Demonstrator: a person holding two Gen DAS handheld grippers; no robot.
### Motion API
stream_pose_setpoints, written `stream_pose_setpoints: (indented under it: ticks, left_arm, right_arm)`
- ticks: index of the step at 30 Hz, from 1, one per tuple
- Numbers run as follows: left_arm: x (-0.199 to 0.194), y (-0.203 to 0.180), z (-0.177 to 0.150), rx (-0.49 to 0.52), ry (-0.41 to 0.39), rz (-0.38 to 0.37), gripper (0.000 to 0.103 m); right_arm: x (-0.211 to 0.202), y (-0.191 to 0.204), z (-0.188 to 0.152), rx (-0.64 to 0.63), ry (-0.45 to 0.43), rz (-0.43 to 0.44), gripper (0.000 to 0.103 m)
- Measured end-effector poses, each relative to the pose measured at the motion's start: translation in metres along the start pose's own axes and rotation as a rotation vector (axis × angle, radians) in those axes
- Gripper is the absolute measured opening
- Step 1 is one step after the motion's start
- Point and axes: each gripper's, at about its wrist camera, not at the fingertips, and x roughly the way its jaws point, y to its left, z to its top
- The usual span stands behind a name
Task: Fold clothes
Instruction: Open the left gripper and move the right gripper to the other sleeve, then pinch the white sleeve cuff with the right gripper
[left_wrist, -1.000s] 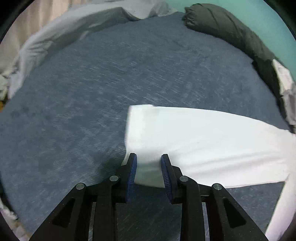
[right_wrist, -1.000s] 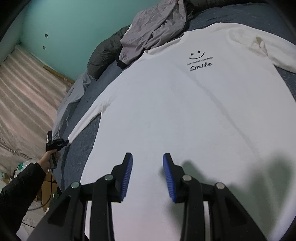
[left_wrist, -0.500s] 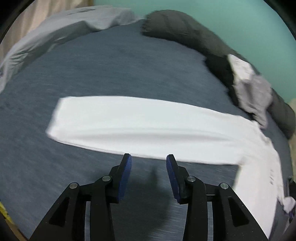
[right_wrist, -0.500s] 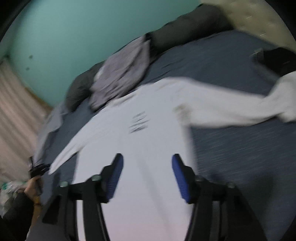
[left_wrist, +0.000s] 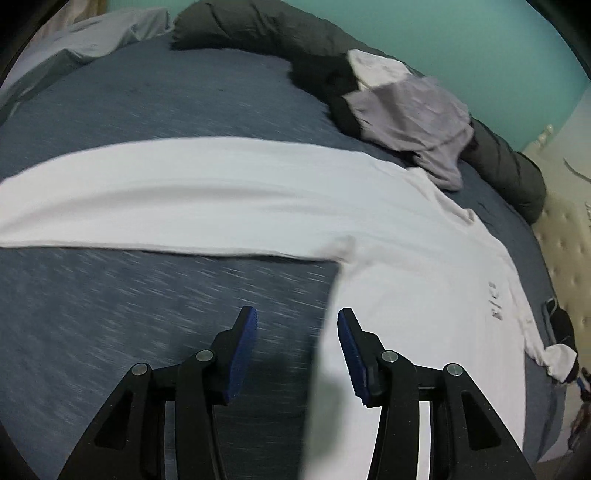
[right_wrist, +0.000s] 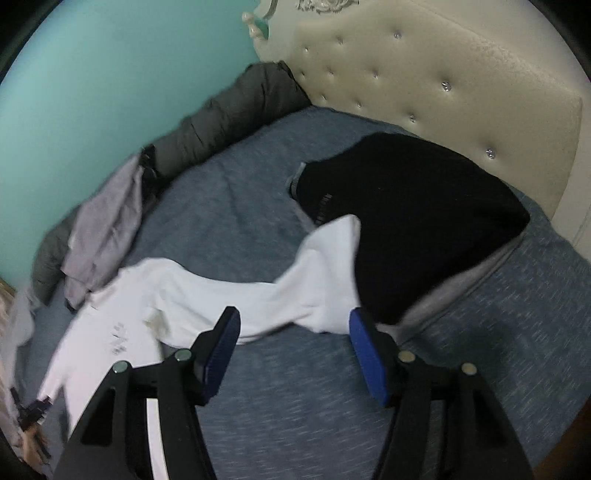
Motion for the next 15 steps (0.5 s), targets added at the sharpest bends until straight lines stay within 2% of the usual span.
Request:
stream_pose_setpoints:
  ticks: [6, 10, 15]
  left_arm:
    - [0.015, -0.032, -0.02, 0.034, -0.006, -0.034, 0.051]
    - [0.022, -0.038, -0.03, 0.054, -0.017, -0.034, 0.051]
    - [0.027, -0.025, -0.036, -0.004, -0.019, -0.052, 0.052]
  right_arm:
    - [0.04, -0.005, -0.004, -0.026, 0.077, -0.011, 0.062]
    - [0.052, -0.002, -0.005, -0.083, 0.067, -0.05, 0.062]
    - [0.057, 0.001, -0.006, -0.115, 0.038, -0.064, 0.062]
